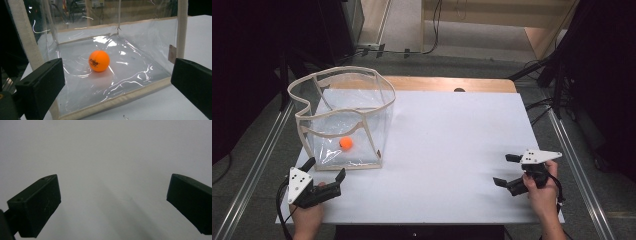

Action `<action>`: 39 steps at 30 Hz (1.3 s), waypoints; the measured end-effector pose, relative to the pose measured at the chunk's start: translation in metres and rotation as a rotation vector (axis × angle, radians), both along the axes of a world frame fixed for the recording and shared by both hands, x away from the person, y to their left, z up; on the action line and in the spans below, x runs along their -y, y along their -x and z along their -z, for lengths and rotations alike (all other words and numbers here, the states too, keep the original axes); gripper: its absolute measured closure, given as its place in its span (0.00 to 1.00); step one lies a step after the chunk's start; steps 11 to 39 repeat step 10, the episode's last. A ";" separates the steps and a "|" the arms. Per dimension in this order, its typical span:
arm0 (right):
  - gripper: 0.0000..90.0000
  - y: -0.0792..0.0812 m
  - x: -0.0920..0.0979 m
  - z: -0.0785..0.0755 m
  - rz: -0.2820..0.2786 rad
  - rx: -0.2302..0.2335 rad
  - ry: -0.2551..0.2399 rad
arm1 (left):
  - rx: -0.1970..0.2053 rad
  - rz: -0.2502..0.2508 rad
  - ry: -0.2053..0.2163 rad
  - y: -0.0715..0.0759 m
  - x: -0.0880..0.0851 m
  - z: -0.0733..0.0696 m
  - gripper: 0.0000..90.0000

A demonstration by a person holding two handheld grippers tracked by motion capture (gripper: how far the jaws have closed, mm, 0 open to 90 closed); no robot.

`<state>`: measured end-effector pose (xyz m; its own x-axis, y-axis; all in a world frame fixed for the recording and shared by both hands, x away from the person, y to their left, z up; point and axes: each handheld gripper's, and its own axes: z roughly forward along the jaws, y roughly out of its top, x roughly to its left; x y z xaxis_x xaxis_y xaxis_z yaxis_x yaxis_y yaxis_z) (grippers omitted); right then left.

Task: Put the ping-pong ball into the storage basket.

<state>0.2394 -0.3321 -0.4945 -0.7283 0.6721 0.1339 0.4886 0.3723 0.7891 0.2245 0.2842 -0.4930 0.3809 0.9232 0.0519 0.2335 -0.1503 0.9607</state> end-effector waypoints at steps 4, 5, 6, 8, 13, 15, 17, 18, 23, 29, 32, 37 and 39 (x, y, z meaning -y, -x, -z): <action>0.00 0.005 0.012 0.004 0.020 -0.004 -0.027 | 0.000 -0.004 -0.002 0.000 0.000 0.000 0.00; 0.00 0.005 0.014 0.004 0.022 -0.001 -0.038 | 0.000 -0.002 -0.004 0.000 0.001 0.000 0.00; 0.00 0.006 0.017 0.005 0.028 0.001 -0.047 | 0.000 0.001 -0.002 0.000 0.000 0.000 0.00; 0.00 0.006 0.020 0.004 0.037 0.006 -0.057 | 0.000 0.001 0.000 0.000 0.000 0.000 0.00; 0.00 0.005 0.024 0.005 0.044 0.012 -0.059 | -0.003 0.001 0.005 0.000 0.000 0.000 0.00; 0.00 0.005 0.024 0.005 0.044 0.012 -0.059 | -0.003 0.001 0.005 0.000 0.000 0.000 0.00; 0.00 0.005 0.024 0.005 0.044 0.012 -0.059 | -0.003 0.001 0.005 0.000 0.000 0.000 0.00; 0.00 0.005 0.024 0.005 0.044 0.012 -0.059 | -0.003 0.001 0.005 0.000 0.000 0.000 0.00; 0.00 0.005 0.024 0.005 0.044 0.012 -0.059 | -0.003 0.001 0.005 0.000 0.000 0.000 0.00; 0.00 0.005 0.024 0.005 0.044 0.012 -0.059 | -0.003 0.001 0.005 0.000 0.000 0.000 0.00; 0.00 0.005 0.024 0.005 0.044 0.012 -0.059 | -0.003 0.001 0.005 0.000 0.000 0.000 0.00; 0.00 0.005 0.024 0.005 0.044 0.012 -0.059 | -0.003 0.001 0.005 0.000 0.000 0.000 0.00; 0.00 0.005 0.024 0.005 0.044 0.012 -0.059 | -0.003 0.001 0.005 0.000 0.000 0.000 0.00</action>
